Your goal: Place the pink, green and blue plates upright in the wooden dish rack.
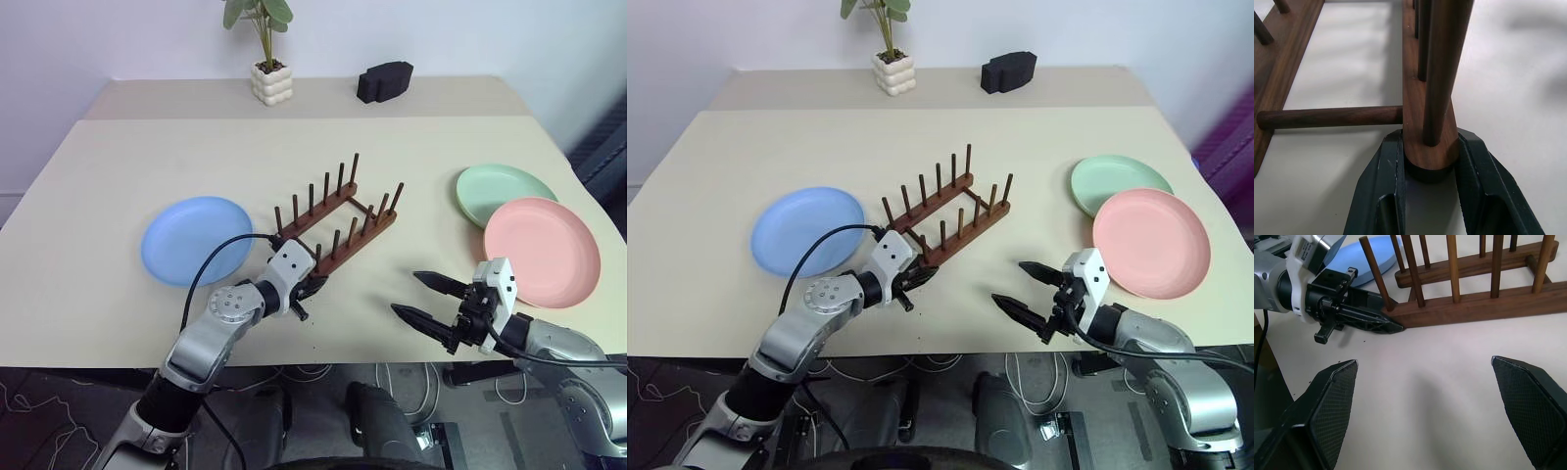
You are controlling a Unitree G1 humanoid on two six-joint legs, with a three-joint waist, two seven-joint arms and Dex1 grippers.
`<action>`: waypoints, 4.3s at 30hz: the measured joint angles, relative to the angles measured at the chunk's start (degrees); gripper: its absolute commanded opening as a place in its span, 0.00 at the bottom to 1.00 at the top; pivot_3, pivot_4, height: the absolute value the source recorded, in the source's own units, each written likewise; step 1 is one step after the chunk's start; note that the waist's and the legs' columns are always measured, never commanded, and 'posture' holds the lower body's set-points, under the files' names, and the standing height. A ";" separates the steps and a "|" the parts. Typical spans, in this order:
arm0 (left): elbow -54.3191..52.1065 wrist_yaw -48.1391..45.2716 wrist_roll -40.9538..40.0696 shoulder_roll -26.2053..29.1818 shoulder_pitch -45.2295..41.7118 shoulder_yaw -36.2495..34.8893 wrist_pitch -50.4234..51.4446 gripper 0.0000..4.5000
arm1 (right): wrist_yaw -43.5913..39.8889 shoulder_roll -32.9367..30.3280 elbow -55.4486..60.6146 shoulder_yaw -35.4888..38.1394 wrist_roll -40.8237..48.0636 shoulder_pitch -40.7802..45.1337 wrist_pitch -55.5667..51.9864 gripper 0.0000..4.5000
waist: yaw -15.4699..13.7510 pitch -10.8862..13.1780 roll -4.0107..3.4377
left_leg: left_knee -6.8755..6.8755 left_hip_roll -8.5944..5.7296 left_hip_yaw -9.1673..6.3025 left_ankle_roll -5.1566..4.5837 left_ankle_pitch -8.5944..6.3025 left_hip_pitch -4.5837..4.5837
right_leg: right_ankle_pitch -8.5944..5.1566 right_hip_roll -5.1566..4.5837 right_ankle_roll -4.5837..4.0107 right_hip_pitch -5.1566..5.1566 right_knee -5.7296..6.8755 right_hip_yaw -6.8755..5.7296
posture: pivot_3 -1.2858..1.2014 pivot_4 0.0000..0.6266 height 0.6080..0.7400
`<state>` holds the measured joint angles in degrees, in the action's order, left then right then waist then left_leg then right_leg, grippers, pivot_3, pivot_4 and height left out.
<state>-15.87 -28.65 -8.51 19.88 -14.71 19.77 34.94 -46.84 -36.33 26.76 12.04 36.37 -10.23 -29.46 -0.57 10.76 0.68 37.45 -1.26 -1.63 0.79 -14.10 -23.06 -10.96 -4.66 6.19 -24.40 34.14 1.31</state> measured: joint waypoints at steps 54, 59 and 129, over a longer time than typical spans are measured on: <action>6.07 -33.20 -2.19 11.98 -5.62 -2.96 -10.58 0.01 | 8.02 -2.48 -7.21 -4.22 -19.26 -0.10 6.17 0.00 | -0.19 0.02 0.01 | 0.41 0.06 -0.06 -0.16 -0.10 -0.27 | 0.05 -0.01 -0.05 -0.04 0.04 -0.09 | 0.52 0.24 0.97; 7.77 -27.68 1.53 7.36 -6.02 0.98 -10.81 0.01 | 8.64 -2.47 -8.84 -4.84 -21.40 1.72 7.46 0.00 | -0.11 0.02 0.01 | 0.42 -0.02 -0.06 -0.16 -0.10 -0.26 | 0.05 0.01 -0.05 -0.04 0.06 -0.09 | 0.52 0.24 0.97; 6.87 -30.25 -7.97 0.24 -6.40 1.69 -13.30 0.00 | 18.91 -1.36 -8.04 8.52 -29.57 -5.28 5.87 0.68 | -0.06 -0.03 -0.06 | 0.54 0.02 -0.03 -0.27 -0.16 -0.27 | 0.03 -0.01 -0.04 0.02 0.03 -0.08 | 0.52 0.24 0.97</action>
<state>-9.01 -58.90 -16.47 20.11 -21.11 21.47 21.65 -27.92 -37.68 18.73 20.55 6.81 -15.50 -23.59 -0.63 10.73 0.62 37.99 -1.24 -1.66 0.52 -14.26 -23.33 -10.93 -4.66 6.15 -24.38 34.17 1.23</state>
